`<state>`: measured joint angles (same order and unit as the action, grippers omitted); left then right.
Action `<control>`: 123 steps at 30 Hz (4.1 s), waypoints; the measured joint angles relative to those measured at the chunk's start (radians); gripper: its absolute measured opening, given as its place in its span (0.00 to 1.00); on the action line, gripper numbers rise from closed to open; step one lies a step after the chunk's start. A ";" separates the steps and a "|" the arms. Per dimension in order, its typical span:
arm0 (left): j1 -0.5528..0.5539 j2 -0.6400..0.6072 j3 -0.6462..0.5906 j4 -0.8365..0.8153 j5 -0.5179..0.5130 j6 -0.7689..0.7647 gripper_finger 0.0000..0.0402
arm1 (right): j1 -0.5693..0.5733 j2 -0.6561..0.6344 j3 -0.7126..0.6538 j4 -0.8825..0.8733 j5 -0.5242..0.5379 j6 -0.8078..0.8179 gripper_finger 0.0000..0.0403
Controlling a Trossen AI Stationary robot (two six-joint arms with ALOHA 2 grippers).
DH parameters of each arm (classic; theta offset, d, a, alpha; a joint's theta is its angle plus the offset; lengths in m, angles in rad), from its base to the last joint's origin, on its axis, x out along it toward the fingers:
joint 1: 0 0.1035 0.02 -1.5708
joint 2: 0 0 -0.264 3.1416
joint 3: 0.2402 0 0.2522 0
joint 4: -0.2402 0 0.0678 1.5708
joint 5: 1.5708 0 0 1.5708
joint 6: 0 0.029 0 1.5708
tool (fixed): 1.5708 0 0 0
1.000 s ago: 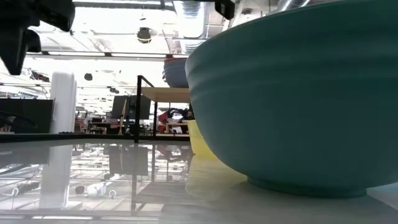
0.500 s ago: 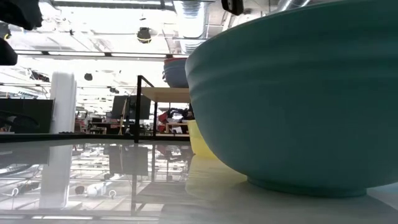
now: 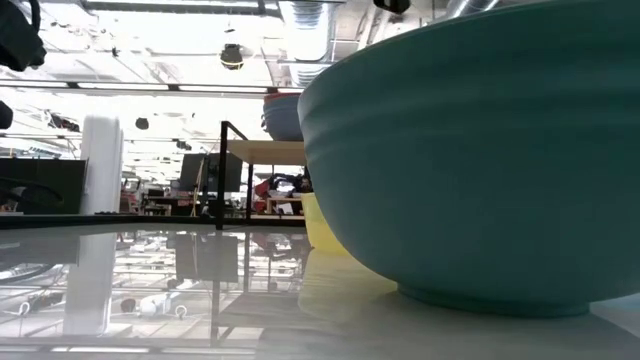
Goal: Place and stack bowls onto a shelf
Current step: Stack the white bowl on top of the orange bowl on the shelf
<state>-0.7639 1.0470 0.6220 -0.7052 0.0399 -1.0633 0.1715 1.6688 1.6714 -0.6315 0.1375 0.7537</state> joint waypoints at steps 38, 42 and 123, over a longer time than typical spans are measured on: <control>-0.020 0.154 0.058 0.006 -0.036 0.089 0.02 | 0.128 -0.122 0.015 -0.298 0.231 0.165 0.33; 0.021 0.122 0.068 -0.028 -0.051 0.071 0.00 | 0.129 -0.195 0.028 -0.311 0.284 0.154 0.33; 1.420 0.641 1.221 -0.304 -0.148 1.056 0.19 | 0.114 -0.348 -0.166 -0.596 0.387 0.271 0.33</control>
<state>0.6566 1.6878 1.8435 -1.0093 -0.1079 -0.0074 0.2852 1.3212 1.5059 -1.2276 0.5243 1.0244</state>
